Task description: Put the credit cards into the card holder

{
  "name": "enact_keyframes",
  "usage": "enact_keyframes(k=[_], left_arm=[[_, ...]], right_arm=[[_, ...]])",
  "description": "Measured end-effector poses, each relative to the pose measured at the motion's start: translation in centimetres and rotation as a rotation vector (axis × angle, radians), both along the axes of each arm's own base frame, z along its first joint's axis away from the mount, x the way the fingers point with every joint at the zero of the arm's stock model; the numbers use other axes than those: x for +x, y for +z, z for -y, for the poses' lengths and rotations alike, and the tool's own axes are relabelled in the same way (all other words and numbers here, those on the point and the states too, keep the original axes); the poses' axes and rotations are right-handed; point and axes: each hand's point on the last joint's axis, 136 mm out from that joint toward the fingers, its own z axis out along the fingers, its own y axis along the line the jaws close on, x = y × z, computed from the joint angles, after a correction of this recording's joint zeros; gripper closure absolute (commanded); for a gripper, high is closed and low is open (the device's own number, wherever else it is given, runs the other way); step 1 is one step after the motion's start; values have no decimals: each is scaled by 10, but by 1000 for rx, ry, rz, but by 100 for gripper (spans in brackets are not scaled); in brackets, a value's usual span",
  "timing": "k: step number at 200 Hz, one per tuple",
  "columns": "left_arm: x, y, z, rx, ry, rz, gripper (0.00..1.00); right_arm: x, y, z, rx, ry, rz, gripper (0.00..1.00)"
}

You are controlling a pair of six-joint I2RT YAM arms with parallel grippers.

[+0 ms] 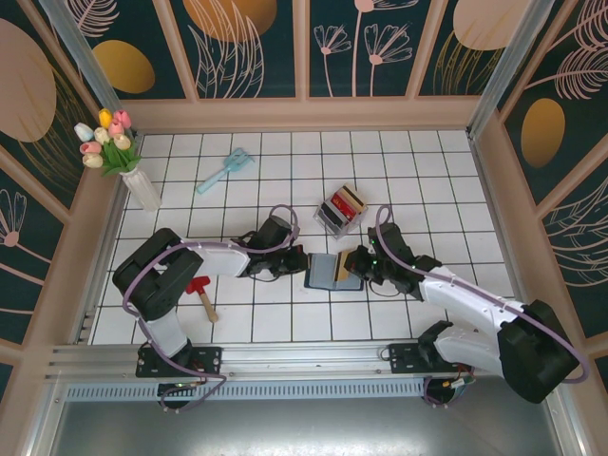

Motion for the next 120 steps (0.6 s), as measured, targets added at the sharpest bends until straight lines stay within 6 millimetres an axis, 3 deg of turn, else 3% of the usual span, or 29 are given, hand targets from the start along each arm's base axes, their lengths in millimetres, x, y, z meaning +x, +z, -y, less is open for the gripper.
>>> enact_keyframes(k=[120], left_arm=[[-2,0,-3,-7,24,-9,100]], right_arm=[[-7,-24,-4,22,34,-27,100]])
